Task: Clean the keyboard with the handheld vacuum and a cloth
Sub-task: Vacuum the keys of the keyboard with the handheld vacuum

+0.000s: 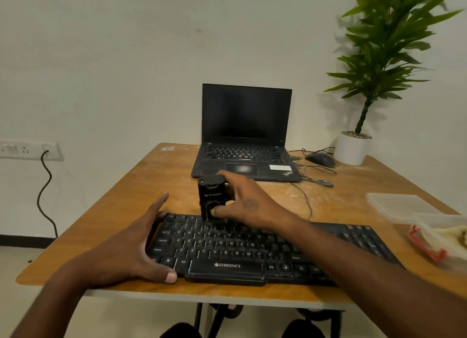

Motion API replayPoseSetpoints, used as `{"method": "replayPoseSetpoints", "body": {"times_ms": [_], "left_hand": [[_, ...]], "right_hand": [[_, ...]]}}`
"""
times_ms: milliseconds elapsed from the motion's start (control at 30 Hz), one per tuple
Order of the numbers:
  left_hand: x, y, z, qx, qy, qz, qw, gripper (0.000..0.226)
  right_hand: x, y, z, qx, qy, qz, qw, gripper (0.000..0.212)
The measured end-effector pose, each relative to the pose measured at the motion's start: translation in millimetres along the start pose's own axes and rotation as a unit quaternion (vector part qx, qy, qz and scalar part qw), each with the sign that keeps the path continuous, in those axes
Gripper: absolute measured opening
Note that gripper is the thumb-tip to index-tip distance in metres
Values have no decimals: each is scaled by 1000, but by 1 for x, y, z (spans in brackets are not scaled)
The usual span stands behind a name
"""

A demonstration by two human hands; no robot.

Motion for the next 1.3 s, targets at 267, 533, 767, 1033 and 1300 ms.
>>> {"method": "replayPoseSetpoints", "body": {"times_ms": [267,533,767,1033,1300], "left_hand": [[2,-5,-1,12,6,3,1000,149],[0,-5,-3,13,9,-16,1000,149],[1,-5,-2,4,6,-4,1000,148],[0,-16,-5,7,7,4,1000,151],[-1,-22,-10,8,18,3,1000,152]], "right_hand": [[-64,41,45,68,9,-10,998,55],[-77,50,57,79,42,-21,996,57],[-46,31,30,38,18,-11,999,49],[-127,80,89,127,61,25,990,55],[-140,92,99,134,80,14,988,54]]}}
Point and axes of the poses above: each hand's wrist, its own z-axis away from the middle knuckle, its own x-axis out of the palm, y = z × x, the point moved 4 cm from there along -z, towards the middle knuckle, and after that the axes turned 11 degrees about x, right-handed, at the moved point
